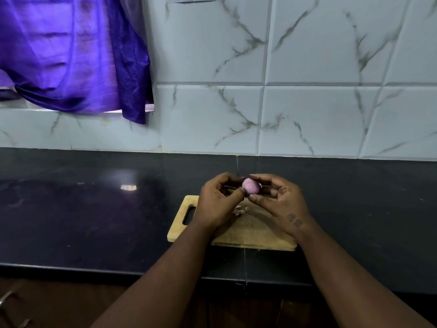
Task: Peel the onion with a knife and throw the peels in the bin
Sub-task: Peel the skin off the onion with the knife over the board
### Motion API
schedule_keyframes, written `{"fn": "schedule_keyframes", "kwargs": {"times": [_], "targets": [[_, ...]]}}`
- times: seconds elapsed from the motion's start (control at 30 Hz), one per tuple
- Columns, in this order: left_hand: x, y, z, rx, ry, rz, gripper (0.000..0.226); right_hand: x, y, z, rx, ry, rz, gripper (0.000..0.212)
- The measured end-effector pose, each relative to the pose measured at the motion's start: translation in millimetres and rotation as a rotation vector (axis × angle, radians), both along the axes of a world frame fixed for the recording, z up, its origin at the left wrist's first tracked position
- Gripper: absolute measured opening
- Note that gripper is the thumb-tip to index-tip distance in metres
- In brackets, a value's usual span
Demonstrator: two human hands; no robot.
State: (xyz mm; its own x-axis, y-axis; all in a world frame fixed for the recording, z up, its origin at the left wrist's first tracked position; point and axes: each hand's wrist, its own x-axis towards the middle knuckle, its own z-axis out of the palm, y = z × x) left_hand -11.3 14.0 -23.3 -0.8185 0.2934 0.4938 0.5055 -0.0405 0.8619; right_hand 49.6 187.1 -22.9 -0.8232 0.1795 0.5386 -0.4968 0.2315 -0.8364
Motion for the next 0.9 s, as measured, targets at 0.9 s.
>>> {"fn": "schedule_keyframes", "kwargs": {"times": [0.9], "targets": [[2.5, -1.8, 4.2, 0.054, -0.079, -0.039, 0.017, -2.0, 1.9, -1.8, -0.011, 0.006, 0.037, 0.047]]}}
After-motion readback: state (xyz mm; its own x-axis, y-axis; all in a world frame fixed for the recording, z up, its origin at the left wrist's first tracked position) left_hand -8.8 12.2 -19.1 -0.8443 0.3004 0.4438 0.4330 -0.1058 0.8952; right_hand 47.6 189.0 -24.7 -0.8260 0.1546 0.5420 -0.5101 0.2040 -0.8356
